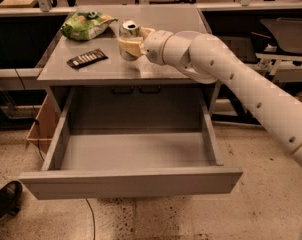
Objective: Pick 7up can from top drawer and place on counter
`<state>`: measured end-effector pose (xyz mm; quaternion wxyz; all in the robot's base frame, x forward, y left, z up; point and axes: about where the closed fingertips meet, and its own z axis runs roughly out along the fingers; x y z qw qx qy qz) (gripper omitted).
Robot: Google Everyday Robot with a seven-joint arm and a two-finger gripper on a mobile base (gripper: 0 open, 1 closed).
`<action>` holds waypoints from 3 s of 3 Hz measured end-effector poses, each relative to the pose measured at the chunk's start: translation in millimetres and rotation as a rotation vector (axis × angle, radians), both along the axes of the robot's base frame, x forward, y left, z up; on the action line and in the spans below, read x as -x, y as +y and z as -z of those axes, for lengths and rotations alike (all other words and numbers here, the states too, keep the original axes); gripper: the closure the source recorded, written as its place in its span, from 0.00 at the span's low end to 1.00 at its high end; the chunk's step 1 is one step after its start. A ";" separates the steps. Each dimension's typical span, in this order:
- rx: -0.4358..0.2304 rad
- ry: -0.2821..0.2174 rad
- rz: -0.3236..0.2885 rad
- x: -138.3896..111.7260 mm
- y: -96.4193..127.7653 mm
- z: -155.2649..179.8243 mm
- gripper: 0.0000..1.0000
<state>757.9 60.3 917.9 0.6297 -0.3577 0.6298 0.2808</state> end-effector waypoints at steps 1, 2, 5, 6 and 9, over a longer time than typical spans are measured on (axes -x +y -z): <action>0.016 0.037 0.052 -34.0 -5.1 15.6 1.00; 0.029 0.094 0.085 -62.4 -8.9 40.8 0.73; 0.050 0.120 0.057 -59.8 -5.0 53.0 0.04; 0.071 0.134 0.023 -47.2 -3.9 66.8 0.00; 0.266 0.060 -0.083 37.2 -44.2 17.0 0.00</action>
Offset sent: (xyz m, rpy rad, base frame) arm 0.0886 -0.0185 -0.0571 -0.0364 0.1360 -0.1226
